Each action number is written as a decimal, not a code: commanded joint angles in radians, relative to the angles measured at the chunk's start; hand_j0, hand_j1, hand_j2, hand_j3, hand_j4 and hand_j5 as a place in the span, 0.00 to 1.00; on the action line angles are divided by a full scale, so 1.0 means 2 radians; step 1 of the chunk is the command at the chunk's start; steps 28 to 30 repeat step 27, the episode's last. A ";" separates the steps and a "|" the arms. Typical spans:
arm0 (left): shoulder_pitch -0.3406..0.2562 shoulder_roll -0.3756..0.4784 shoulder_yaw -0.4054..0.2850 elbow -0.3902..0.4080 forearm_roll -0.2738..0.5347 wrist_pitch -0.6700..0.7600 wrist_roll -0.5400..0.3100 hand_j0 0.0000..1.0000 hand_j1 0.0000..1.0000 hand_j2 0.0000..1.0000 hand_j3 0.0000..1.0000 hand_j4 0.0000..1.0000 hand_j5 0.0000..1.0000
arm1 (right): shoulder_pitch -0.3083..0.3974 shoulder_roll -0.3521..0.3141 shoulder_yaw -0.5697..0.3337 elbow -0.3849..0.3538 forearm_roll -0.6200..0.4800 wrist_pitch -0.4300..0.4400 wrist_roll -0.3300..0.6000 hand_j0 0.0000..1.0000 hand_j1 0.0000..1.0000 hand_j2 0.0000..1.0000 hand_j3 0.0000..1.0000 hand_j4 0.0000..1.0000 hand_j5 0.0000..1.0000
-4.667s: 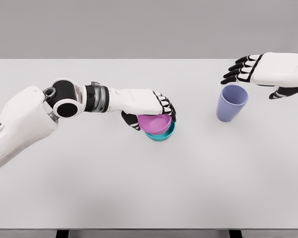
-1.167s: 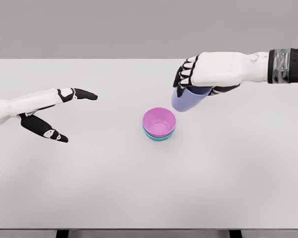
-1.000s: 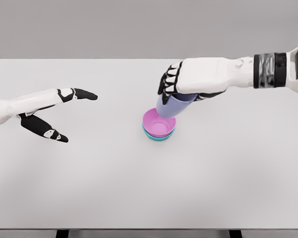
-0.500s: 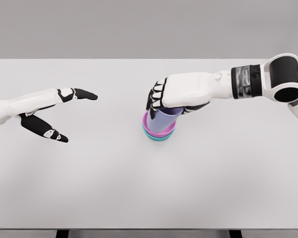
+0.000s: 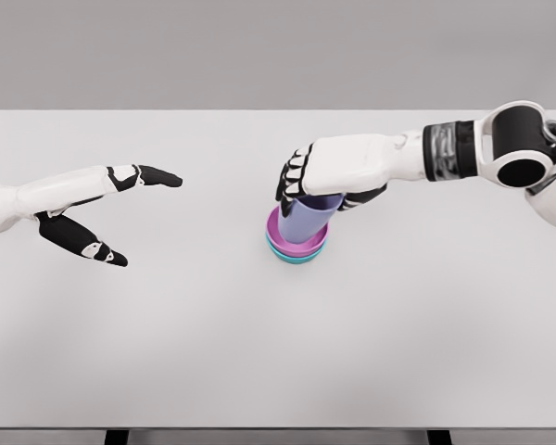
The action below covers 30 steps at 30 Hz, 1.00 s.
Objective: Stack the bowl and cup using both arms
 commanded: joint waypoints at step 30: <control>0.000 0.000 0.000 0.000 0.004 0.001 0.000 1.00 1.00 1.00 1.00 1.00 1.00 | 0.120 -0.156 -0.149 0.044 -0.011 0.001 0.000 1.00 1.00 1.00 1.00 1.00 1.00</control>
